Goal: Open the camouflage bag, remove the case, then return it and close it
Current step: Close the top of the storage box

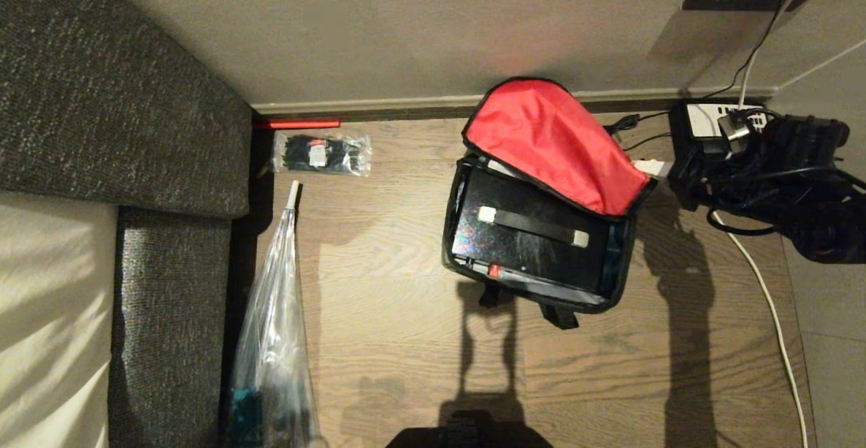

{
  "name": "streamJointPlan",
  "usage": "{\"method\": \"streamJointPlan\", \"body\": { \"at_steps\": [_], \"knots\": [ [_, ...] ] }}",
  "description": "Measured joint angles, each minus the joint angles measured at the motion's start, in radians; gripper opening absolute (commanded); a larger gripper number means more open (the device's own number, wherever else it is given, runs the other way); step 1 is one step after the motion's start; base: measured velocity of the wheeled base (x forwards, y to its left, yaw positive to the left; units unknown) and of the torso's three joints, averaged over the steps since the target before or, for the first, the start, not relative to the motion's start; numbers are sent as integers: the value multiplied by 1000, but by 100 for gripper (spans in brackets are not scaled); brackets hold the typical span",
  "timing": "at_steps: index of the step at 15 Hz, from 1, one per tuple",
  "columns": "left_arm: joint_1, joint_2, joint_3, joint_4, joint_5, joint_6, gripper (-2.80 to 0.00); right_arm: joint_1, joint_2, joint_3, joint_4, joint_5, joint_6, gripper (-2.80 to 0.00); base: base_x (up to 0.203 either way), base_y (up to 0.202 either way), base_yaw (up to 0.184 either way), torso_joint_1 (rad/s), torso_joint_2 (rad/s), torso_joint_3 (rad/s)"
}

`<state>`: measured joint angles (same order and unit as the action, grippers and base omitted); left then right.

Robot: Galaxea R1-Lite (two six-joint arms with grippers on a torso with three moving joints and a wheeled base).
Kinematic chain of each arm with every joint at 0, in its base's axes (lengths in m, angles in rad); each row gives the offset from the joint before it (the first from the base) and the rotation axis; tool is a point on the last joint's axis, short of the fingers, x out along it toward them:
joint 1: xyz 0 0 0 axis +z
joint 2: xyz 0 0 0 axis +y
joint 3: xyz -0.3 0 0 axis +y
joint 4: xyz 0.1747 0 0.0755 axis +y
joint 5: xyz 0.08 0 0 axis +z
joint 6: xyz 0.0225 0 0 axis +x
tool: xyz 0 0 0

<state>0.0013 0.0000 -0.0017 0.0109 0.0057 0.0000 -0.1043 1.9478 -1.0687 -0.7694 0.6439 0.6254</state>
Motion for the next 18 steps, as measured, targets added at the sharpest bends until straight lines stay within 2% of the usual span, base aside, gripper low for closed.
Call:
{"method": "streamJointPlan", "body": {
  "at_steps": [4, 8, 13, 15, 16, 18],
  "knots": [
    [0, 0, 0, 0, 0, 0, -280, 1, -37, 108, 1, 27, -110, -280, 0, 0, 0, 0, 0, 0],
    [0, 0, 0, 0, 0, 0, -280, 1, -72, 160, -8, 50, -139, -280, 0, 0, 0, 0, 0, 0],
    [0, 0, 0, 0, 0, 0, -280, 1, -129, 257, 26, 114, -264, -280, 0, 0, 0, 0, 0, 0],
    [0, 0, 0, 0, 0, 0, -280, 2, -148, 282, 49, 117, -272, -280, 0, 0, 0, 0, 0, 0],
    [0, 0, 0, -1, 0, 0, -280, 3, -156, 290, 51, 117, -276, 0, 0, 0, 0, 0, 0, 0],
    [0, 0, 0, 0, 0, 0, -280, 4, -167, 321, 56, 115, -299, 0, 0, 0, 0, 0, 0, 0]
  ]
}}
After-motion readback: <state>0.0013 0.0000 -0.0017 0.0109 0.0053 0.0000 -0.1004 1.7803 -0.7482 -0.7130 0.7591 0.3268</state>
